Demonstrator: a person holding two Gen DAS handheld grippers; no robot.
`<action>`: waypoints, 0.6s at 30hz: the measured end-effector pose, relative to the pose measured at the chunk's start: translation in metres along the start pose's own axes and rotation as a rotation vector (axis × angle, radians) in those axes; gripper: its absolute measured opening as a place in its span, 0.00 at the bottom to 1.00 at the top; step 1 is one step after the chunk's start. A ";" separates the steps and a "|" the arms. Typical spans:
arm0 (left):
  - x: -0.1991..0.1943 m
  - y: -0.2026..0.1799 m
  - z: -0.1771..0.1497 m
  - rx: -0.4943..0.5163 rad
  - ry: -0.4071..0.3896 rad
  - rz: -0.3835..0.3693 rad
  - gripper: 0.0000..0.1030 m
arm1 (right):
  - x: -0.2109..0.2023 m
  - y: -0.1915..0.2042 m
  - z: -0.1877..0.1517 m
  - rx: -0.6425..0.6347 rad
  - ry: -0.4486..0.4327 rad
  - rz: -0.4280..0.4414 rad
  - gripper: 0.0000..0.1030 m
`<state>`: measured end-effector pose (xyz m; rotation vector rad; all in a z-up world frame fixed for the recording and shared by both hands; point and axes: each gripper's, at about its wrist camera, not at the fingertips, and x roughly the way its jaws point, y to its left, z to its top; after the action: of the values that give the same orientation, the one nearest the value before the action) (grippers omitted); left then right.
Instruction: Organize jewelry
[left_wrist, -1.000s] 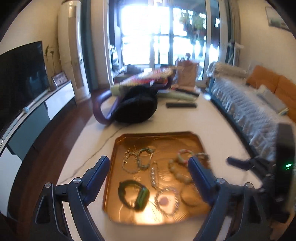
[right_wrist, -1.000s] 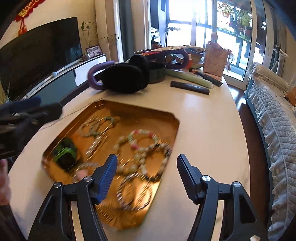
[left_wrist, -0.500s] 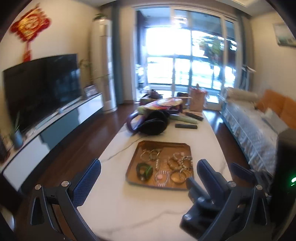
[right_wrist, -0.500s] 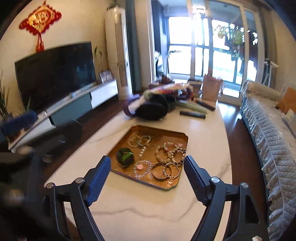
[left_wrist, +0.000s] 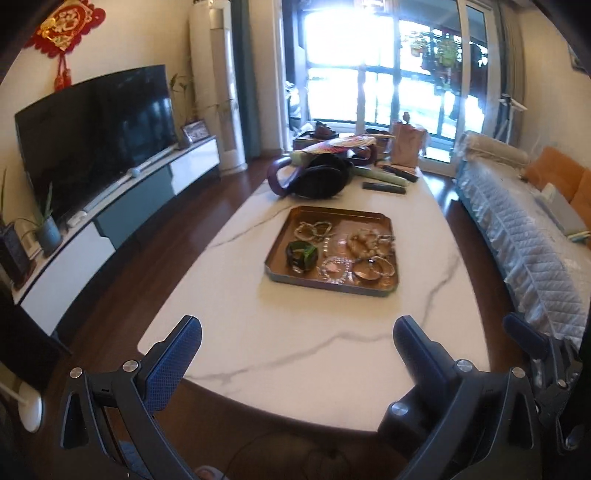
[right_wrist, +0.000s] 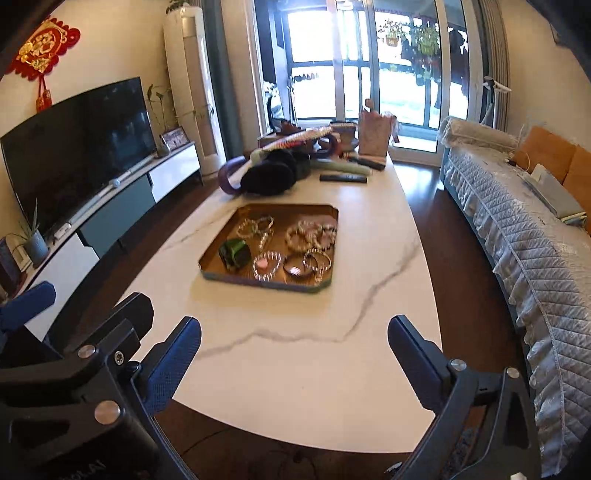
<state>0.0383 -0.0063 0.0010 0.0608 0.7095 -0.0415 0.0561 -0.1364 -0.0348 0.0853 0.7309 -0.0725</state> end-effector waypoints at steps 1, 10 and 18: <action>0.001 -0.002 -0.001 0.003 0.001 0.004 1.00 | 0.001 0.000 -0.002 0.004 -0.008 0.000 0.98; 0.019 -0.002 -0.003 0.002 0.026 -0.004 1.00 | 0.012 -0.001 -0.006 -0.006 0.010 0.004 0.98; 0.024 -0.005 -0.003 0.014 0.021 -0.001 1.00 | 0.015 -0.001 -0.007 -0.015 0.008 0.005 0.98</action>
<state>0.0547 -0.0115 -0.0169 0.0746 0.7307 -0.0466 0.0625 -0.1372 -0.0501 0.0733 0.7388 -0.0616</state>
